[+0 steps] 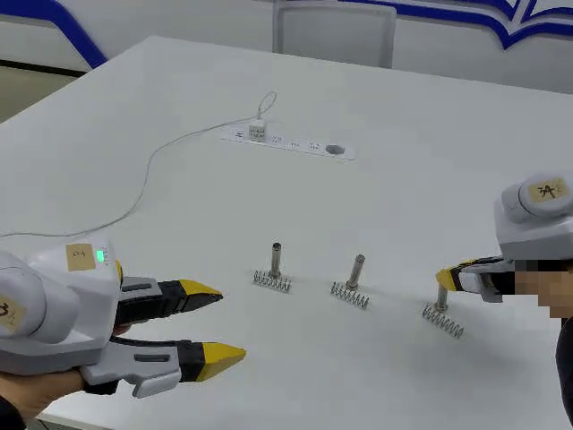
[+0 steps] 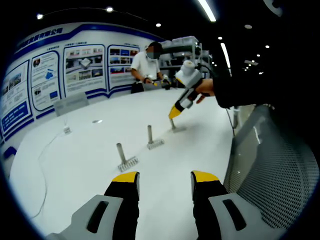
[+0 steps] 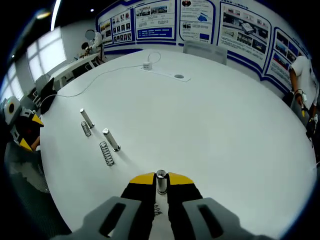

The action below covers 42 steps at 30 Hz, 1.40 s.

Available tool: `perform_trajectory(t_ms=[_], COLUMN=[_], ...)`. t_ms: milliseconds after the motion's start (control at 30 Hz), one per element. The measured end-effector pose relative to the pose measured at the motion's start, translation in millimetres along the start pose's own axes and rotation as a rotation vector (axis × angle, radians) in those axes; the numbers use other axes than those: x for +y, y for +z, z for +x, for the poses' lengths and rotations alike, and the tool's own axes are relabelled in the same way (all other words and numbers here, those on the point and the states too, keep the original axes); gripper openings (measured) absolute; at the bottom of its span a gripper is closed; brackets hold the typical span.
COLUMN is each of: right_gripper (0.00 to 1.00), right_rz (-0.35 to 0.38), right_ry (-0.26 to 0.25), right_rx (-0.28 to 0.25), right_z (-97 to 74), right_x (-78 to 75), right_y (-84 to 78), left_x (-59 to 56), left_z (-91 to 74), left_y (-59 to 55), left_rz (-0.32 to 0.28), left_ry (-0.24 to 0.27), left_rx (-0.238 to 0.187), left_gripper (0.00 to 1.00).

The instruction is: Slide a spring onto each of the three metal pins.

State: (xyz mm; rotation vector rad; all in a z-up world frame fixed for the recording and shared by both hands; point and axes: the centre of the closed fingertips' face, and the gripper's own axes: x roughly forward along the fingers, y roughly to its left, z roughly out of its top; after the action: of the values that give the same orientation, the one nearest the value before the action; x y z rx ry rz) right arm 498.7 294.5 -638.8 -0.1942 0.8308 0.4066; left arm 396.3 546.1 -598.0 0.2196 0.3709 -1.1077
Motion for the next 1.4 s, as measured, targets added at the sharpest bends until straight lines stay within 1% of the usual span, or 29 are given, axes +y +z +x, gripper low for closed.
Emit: perform_trajectory(t_ms=[267, 433, 767, 1000, 1133, 1233, 1367, 1400], right_gripper=[0.09, 0.09, 0.11, 0.14, 0.14, 0.15, 0.15, 0.15], right_rz=[-0.025, -0.023, -0.027, -0.039, -0.047, -0.050, -0.072, -0.088], right_ry=[-0.004, -0.006, -0.001, -0.011, -0.018, -0.014, 0.009, 0.021], right_rx=[0.001, -0.001, -0.021, -0.050, -0.046, -0.035, -0.009, -0.001], right_z=[-5.8, -7.9, -10.9, -24.3, -30.9, -31.2, -28.0, -26.7], right_x=[2.1, 1.6, 2.0, 0.0, -3.0, -4.7, -1.9, 0.0], right_y=[-6.0, -8.3, -6.5, -4.6, -12.5, -20.8, -32.1, -34.9], left_x=[-0.8, -1.6, -2.3, -3.0, -3.7, -4.2, -4.6, -4.6], left_z=[0.4, 0.5, 0.3, 0.1, 0.0, 0.0, -0.1, -0.2], left_y=[-1.4, -2.4, -3.1, -3.6, -3.6, -3.8, -3.8, -3.8], left_rz=[0.002, 0.005, 0.001, 0.002, 0.001, 0.002, 0.003, 0.003], left_ry=[-0.003, -0.006, -0.008, -0.010, -0.011, -0.013, -0.013, -0.013], left_rx=[0.008, 0.013, 0.014, 0.015, 0.014, 0.015, 0.016, 0.016], left_gripper=[0.42, 0.42, 0.42, 0.42, 0.42, 0.42, 0.42, 0.42])
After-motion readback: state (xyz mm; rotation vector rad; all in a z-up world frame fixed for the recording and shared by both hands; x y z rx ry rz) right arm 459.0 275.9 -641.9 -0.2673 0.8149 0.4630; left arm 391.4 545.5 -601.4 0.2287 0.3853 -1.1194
